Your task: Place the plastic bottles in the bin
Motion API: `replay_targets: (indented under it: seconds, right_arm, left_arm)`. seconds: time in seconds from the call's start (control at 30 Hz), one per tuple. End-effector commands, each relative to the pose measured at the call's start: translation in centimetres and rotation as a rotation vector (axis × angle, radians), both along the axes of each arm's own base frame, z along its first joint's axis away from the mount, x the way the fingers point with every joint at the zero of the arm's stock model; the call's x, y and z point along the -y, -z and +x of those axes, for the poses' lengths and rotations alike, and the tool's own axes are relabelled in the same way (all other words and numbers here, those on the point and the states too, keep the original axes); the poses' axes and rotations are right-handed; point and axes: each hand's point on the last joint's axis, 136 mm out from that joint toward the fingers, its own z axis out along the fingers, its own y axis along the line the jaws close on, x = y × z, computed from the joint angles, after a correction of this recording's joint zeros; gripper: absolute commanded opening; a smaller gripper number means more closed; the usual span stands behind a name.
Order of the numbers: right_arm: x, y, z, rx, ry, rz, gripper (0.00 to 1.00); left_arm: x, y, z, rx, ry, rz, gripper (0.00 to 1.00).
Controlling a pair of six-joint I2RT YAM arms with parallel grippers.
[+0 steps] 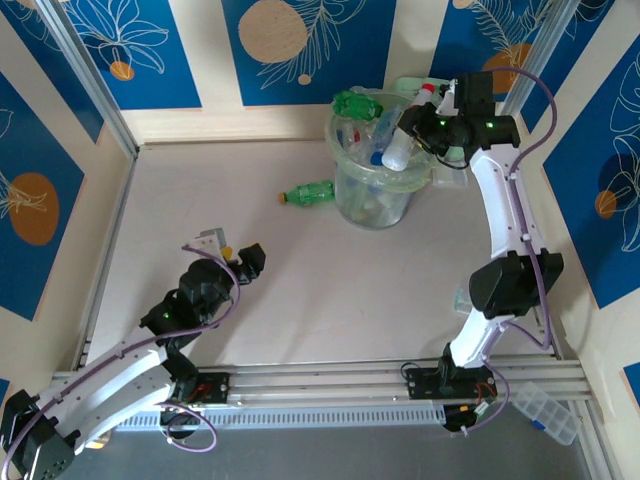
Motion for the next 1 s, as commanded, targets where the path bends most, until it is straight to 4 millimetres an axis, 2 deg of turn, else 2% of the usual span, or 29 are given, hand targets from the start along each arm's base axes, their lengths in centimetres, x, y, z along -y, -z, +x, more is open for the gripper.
replay_targets:
  seconds: [0.0,0.17,0.3,0.43,0.57,0.77,0.97]
  right_arm:
    - [0.5,2.3,1.2,-0.087,0.032,0.008,0.42]
    - [0.0,4.8,2.5,-0.152,0.006,-0.084,0.44]
    - [0.4,7.0,2.6,-0.204,0.016,-0.157,0.45]
    - [1.3,7.4,2.4,-0.209,0.033,-0.194,0.47]
    - [1.0,6.4,2.1,-0.18,0.01,-0.193,0.56]
    - [0.9,2.7,1.3,-0.081,0.014,-0.175,0.69]
    - [1.0,0.5,0.5,-0.039,0.016,-0.178,0.74]
  left_arm:
    - [-0.2,-1.7,0.1,0.041,-0.013,-0.014,0.81]
    - [-0.7,-2.2,-0.1,0.057,-0.028,-0.014,0.82]
    - [-1.3,-2.6,-0.4,0.072,-0.044,-0.019,0.82]
    - [-1.4,-2.6,-0.4,0.072,-0.049,-0.02,0.82]
    - [-1.4,-2.6,-0.3,0.071,-0.05,-0.018,0.82]
    - [-1.5,-2.5,-0.2,0.07,-0.055,-0.009,0.82]
    - [-1.6,-2.5,-0.3,0.071,-0.061,-0.005,0.82]
